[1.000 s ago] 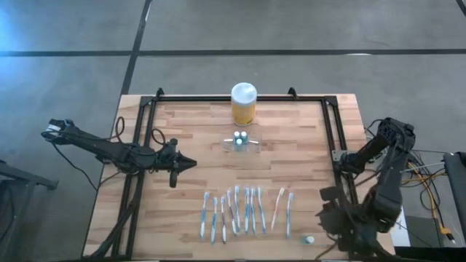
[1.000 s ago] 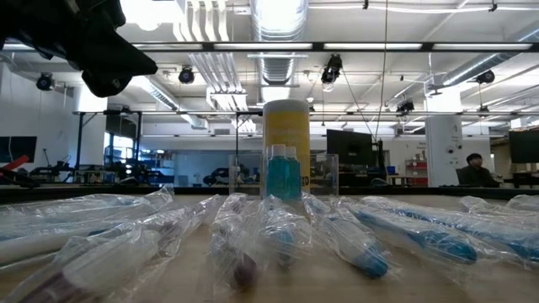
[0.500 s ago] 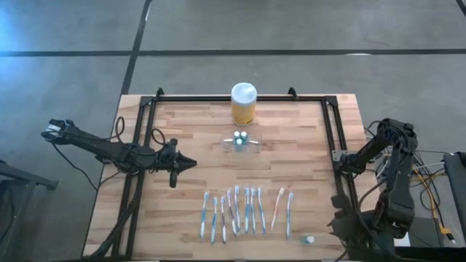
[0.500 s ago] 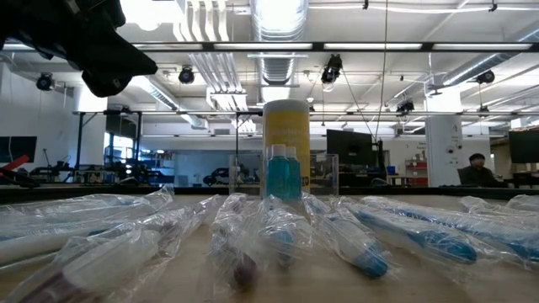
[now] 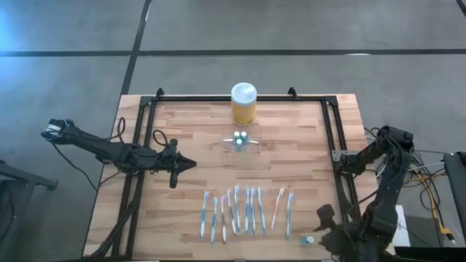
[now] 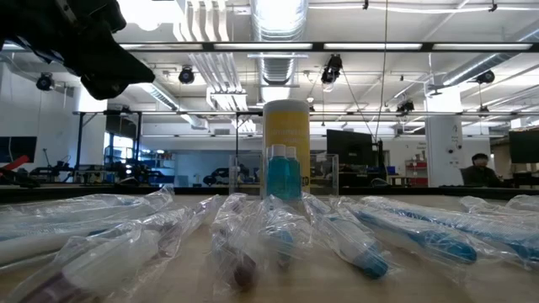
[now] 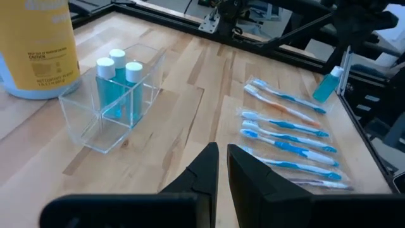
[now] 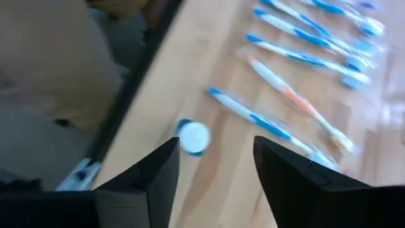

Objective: Pick & Place toothbrushing station
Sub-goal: Put the blue mouthwash into the transparent organizer, then put the blue toothbrush into the transparent organizer

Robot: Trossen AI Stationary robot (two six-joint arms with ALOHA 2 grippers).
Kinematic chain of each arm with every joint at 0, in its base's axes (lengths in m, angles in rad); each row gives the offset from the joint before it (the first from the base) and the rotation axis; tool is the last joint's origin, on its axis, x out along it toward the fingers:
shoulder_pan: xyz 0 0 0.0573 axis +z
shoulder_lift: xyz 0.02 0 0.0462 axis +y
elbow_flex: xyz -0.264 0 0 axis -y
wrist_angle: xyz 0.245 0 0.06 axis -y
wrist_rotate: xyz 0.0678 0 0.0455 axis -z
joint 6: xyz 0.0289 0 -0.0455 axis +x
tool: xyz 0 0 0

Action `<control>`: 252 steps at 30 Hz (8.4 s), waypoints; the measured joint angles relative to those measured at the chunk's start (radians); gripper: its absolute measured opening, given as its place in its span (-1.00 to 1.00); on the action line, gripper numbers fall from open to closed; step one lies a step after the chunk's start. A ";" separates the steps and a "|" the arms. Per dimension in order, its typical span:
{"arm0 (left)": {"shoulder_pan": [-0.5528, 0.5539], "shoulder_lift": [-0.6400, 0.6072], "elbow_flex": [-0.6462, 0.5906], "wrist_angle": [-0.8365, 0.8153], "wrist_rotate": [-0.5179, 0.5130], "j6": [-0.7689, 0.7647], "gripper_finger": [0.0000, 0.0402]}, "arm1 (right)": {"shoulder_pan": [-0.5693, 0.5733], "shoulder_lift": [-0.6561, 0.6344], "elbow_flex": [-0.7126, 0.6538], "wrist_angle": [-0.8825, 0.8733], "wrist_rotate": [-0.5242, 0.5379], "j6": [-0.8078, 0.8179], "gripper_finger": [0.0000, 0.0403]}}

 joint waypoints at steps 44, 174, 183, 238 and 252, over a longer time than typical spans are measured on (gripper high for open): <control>0.000 0.001 0.000 0.002 -0.060 0.078 -0.82 | -0.020 0.024 -0.224 0.385 0.028 -0.072 0.12; 0.000 0.001 -0.002 -0.002 -0.060 0.262 -0.82 | -1.516 0.320 0.271 0.203 -0.653 -1.403 -0.56; 0.000 0.001 -0.002 -0.004 -0.060 0.264 -0.82 | -1.526 0.361 0.271 0.210 -0.657 -1.418 -0.55; -0.048 0.217 0.050 -0.132 0.172 -0.245 -0.98 | -1.495 -0.494 -0.662 1.141 -1.019 -0.920 -0.95; -0.184 0.572 0.310 -0.309 0.330 -0.553 -0.97 | -1.495 -0.474 -0.867 1.410 -0.986 -0.909 -0.96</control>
